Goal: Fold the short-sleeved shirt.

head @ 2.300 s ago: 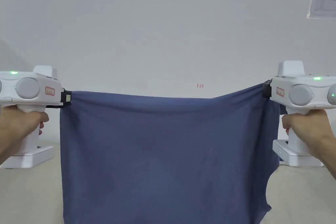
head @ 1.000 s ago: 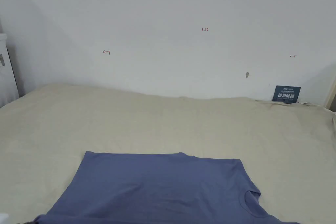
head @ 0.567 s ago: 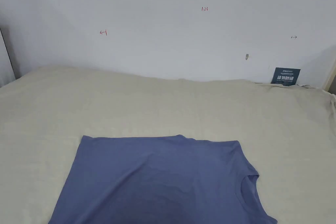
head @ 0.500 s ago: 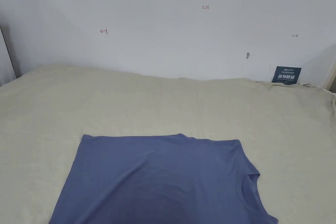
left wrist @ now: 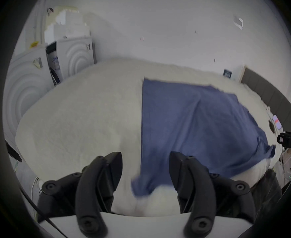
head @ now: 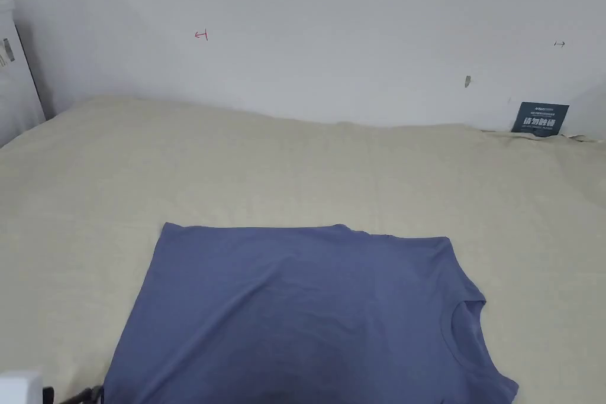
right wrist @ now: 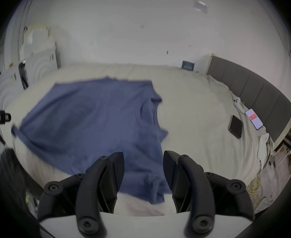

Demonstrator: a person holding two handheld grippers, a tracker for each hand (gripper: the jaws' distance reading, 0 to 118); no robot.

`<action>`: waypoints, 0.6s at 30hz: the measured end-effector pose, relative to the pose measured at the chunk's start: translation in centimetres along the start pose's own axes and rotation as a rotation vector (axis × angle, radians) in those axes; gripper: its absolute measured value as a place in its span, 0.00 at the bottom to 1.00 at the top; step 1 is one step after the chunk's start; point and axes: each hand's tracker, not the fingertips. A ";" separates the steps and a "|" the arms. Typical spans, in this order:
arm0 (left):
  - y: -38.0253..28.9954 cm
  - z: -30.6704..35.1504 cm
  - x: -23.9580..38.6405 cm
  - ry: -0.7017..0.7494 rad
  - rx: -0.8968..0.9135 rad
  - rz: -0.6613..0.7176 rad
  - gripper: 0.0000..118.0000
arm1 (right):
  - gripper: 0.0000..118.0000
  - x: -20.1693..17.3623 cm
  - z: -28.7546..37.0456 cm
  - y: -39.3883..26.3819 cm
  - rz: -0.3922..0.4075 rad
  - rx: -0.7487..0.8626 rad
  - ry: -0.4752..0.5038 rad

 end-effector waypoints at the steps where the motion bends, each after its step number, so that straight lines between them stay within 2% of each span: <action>1: 0.4 0.1 -0.1 -0.004 0.044 0.008 0.57 | 0.44 -0.3 0.1 0.7 -0.015 0.037 0.007; 5: 2.5 0.6 0.8 -0.046 0.150 0.055 0.57 | 0.44 -2.3 -0.4 3.4 -0.046 0.164 0.015; 8: 2.9 -0.4 1.7 -0.059 0.166 0.050 0.55 | 0.41 -3.9 -1.1 4.8 -0.067 0.214 0.015; 9: 2.8 -1.0 1.9 -0.063 0.172 0.039 0.50 | 0.34 -4.4 -1.2 5.1 -0.066 0.214 0.012; 11: 2.9 -1.2 2.8 -0.077 0.187 -0.004 0.26 | 0.04 -5.3 -1.8 5.5 -0.061 0.239 0.009; 12: 2.6 -1.7 3.0 -0.075 0.195 -0.015 0.13 | 0.02 -5.6 -1.9 5.7 -0.058 0.249 0.006; 14: 2.3 -2.2 3.7 -0.066 0.201 -0.046 0.03 | 0.01 -6.2 -2.1 5.9 -0.047 0.265 -0.011; 18: 1.6 -2.4 4.3 -0.070 0.226 -0.048 0.00 | 0.00 -6.9 -2.1 6.1 -0.026 0.284 -0.026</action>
